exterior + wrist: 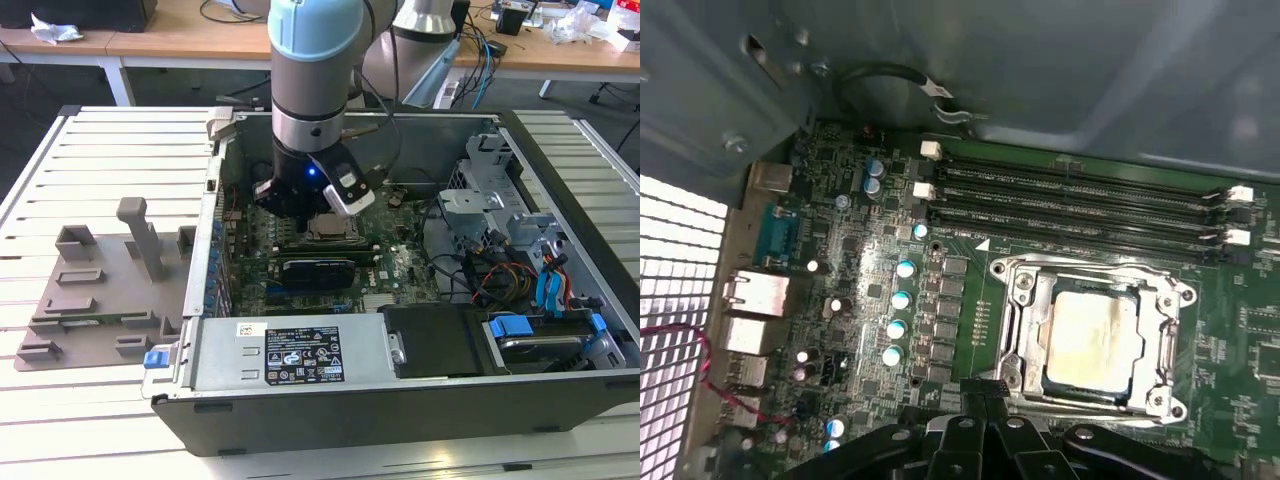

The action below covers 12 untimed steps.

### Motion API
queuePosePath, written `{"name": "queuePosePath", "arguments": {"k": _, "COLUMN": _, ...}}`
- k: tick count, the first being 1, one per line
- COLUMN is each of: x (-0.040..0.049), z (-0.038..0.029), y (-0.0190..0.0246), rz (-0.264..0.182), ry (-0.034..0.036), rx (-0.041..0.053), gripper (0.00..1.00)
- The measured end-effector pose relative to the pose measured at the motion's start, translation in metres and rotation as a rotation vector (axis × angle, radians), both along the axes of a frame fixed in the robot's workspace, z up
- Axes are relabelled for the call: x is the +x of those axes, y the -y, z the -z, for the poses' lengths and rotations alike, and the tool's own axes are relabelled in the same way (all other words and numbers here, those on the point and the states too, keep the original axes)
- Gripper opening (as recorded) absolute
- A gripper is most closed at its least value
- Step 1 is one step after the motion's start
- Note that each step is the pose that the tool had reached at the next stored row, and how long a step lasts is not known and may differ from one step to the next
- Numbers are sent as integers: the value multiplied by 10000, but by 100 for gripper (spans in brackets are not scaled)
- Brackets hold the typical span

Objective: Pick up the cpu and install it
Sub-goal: 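Install the second cpu locking lever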

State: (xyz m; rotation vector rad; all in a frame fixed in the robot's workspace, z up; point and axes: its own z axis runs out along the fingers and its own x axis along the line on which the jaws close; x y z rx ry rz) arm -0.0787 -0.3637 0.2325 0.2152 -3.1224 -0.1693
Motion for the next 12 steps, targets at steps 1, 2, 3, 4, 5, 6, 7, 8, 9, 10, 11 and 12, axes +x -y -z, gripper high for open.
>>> {"name": "queuePosePath", "arguments": {"k": 1, "x": 0, "z": -57, "y": -1, "rz": 0, "ry": 0, "rx": -61, "gripper": 11}}
{"name": "queuePosePath", "arguments": {"k": 2, "x": 0, "z": -79, "y": -2, "rz": 0, "ry": 0, "rx": -94, "gripper": 11}}
{"name": "queuePosePath", "arguments": {"k": 3, "x": 0, "z": -91, "y": -3, "rz": 0, "ry": 0, "rx": -120, "gripper": 11}}
{"name": "queuePosePath", "arguments": {"k": 4, "x": 0, "z": -112, "y": -4, "rz": 0, "ry": 0, "rx": -163, "gripper": 11}}
{"name": "queuePosePath", "arguments": {"k": 5, "x": 0, "z": -135, "y": -8, "rz": 1, "ry": 0, "rx": -221, "gripper": 11}}
{"name": "queuePosePath", "arguments": {"k": 6, "x": 0, "z": -153, "y": -12, "rz": 0, "ry": 0, "rx": -308, "gripper": 11}}
{"name": "queuePosePath", "arguments": {"k": 7, "x": 0, "z": -167, "y": -24, "rz": 0, "ry": 0, "rx": -436, "gripper": 11}}
{"name": "queuePosePath", "arguments": {"k": 8, "x": 1, "z": -172, "y": -35, "rz": 0, "ry": -1, "rx": -495, "gripper": 11}}
{"name": "queuePosePath", "arguments": {"k": 9, "x": 9, "z": -173, "y": -43, "rz": -1, "ry": 0, "rx": -538, "gripper": 11}}
{"name": "queuePosePath", "arguments": {"k": 10, "x": 18, "z": -173, "y": -48, "rz": -1, "ry": -1, "rx": -573, "gripper": 11}}
{"name": "queuePosePath", "arguments": {"k": 11, "x": 24, "z": -173, "y": -51, "rz": 0, "ry": 0, "rx": -590, "gripper": 11}}
{"name": "queuePosePath", "arguments": {"k": 12, "x": 30, "z": -173, "y": -53, "rz": 0, "ry": 0, "rx": -601, "gripper": 11}}
